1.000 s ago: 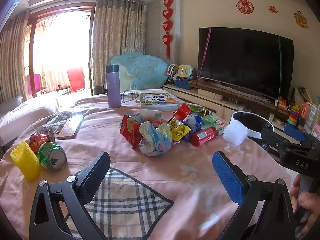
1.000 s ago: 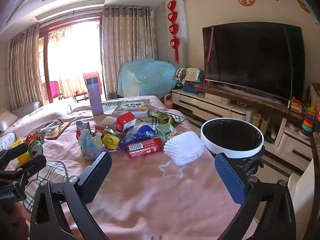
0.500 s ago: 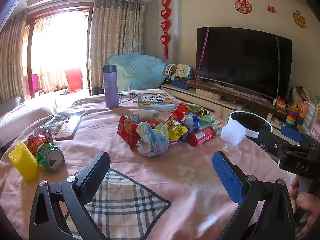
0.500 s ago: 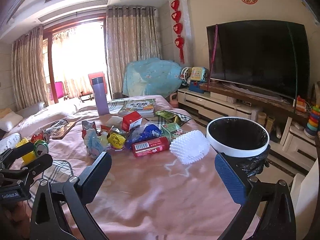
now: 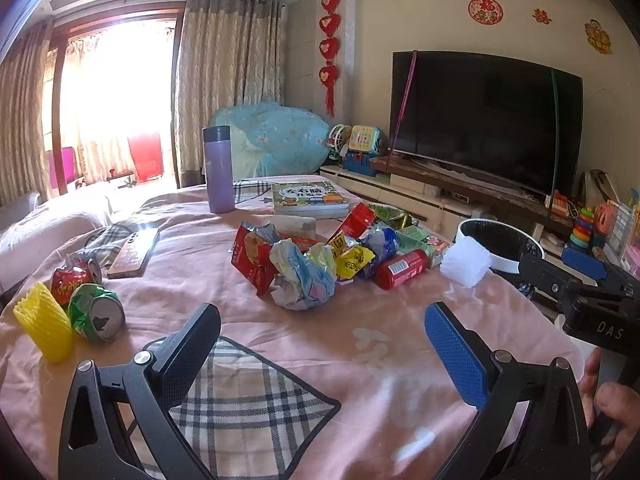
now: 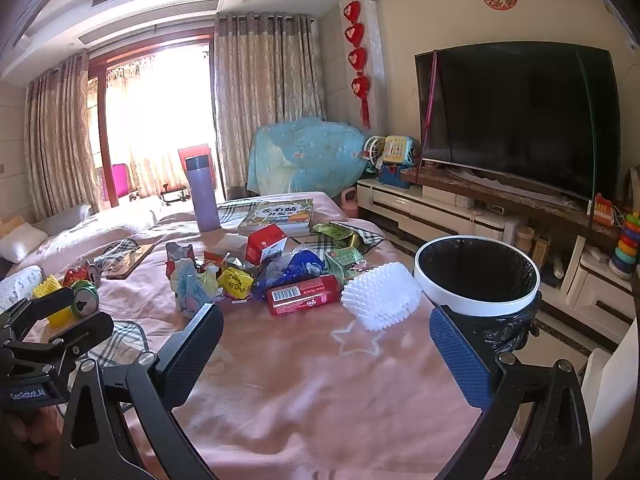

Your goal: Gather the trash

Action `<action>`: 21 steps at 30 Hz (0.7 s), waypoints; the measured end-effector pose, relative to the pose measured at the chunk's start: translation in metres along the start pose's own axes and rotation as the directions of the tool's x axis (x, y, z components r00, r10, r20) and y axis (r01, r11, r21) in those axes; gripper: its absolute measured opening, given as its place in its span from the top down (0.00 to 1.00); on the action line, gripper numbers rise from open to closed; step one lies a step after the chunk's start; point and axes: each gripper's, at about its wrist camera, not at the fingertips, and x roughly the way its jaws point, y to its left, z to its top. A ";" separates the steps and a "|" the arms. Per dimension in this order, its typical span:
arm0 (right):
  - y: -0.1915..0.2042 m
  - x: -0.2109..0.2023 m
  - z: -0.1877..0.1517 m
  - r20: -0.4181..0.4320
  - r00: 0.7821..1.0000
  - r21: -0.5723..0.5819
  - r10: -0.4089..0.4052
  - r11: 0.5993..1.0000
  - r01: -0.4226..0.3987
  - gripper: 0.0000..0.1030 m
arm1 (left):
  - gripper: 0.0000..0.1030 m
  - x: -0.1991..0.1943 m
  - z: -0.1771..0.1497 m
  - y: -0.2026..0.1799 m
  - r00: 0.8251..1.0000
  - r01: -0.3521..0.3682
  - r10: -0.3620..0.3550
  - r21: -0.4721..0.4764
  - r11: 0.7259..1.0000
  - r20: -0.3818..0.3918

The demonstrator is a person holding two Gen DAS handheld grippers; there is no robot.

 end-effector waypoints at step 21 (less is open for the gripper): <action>-0.015 0.019 -0.001 -0.074 0.997 0.043 0.033 0.999 -0.029 0.01 | 0.01 0.030 0.006 0.004 0.996 0.023 -0.026 -0.032 0.999 -0.087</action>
